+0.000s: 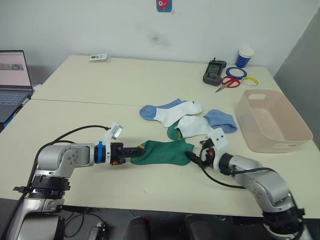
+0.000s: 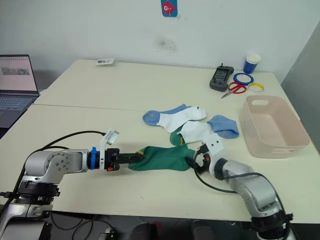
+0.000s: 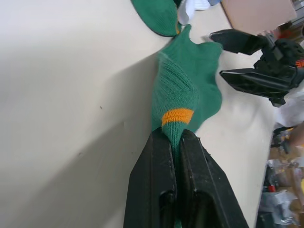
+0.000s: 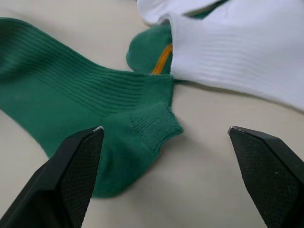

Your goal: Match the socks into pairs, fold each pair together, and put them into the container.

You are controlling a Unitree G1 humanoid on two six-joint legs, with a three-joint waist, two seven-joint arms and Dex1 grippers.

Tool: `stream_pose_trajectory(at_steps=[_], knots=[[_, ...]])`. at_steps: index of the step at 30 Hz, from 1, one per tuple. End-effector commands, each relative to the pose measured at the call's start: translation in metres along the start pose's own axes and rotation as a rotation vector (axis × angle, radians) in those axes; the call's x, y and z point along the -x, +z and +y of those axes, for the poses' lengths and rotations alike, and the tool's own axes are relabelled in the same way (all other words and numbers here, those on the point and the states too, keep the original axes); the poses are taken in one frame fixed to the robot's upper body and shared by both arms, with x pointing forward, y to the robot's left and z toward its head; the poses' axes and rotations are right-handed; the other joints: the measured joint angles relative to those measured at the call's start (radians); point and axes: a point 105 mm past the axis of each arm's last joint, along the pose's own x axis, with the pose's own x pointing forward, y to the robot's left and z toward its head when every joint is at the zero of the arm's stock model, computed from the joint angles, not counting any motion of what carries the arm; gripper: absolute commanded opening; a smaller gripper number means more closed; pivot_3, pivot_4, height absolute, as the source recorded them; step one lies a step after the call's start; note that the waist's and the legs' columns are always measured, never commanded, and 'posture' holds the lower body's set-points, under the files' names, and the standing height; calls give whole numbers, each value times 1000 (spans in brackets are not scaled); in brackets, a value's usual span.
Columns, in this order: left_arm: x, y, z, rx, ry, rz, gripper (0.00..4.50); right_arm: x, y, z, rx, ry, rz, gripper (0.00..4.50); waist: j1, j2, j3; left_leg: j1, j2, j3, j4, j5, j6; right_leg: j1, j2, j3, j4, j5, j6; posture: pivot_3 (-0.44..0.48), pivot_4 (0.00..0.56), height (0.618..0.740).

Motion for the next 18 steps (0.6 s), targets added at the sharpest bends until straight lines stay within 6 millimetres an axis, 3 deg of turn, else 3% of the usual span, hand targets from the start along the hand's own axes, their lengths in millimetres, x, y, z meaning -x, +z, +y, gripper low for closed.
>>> stream_pose_trajectory(at_steps=[1,5,10,15,18], knots=[[2,6,3,-45,14,-39,12,-5,12,1,21,-18,-44,4500,0,0,0,0,0,0,0,0,0,0,0,0,0,0,0,0,150,725],[2,8,11,-73,59,-57,0,-10,10,7,22,-3,-41,3641,0,0,0,0,0,-1,0,0,0,0,0,-2,1,0,0,0,150,725],[4,6,22,-115,120,-57,0,-8,15,17,47,38,-70,1870,-1,0,0,0,0,-1,0,0,0,0,0,-2,1,0,0,0,150,725],[7,5,11,-119,55,-41,0,2,18,25,67,79,-81,12,0,0,0,0,0,-1,0,0,0,0,0,-2,1,0,0,0,150,725],[13,-1,-5,-104,-31,18,0,18,20,30,78,104,-91,12,-1,0,0,-1,1,-1,0,0,0,0,0,-2,1,0,1,0,150,725]])
